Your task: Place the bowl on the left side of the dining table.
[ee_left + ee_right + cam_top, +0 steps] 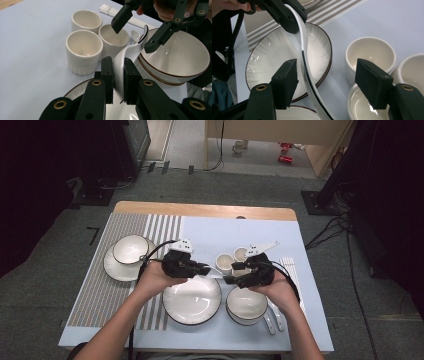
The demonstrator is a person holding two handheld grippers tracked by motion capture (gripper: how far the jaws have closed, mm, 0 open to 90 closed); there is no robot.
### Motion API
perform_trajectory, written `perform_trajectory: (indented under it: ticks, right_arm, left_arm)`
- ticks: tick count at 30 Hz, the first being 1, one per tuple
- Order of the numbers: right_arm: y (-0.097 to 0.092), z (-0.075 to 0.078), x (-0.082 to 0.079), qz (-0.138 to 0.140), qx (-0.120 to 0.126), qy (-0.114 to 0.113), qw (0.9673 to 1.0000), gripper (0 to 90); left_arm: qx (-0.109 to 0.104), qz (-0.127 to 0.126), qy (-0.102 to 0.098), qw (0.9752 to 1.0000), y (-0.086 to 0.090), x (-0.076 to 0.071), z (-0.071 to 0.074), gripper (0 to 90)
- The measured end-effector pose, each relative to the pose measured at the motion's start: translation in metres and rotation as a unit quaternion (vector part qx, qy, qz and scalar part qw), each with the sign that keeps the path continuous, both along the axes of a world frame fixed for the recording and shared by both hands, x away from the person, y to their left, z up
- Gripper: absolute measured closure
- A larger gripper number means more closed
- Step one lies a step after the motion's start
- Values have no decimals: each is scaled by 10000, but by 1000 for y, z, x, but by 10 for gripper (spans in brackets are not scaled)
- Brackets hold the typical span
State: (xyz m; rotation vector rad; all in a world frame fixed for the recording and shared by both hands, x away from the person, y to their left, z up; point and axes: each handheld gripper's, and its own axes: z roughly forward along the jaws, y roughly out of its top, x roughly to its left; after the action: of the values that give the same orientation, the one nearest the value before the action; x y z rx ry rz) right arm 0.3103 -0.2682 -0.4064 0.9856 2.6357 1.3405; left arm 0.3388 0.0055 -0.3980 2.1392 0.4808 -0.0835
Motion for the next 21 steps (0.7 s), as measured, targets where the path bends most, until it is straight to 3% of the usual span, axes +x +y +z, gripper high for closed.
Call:
perform_trajectory:
  ticks: [7,21]
  right_arm:
    - [-5,-1,-1,-145,-27,-255,9996,293]
    - [-14,-5,-3,-335,9,-415,9986,243]
  left_arm:
    - [-20,103,73,9999,4,3,2,825]
    - [-67,262,49,9996,19,8,6,825]
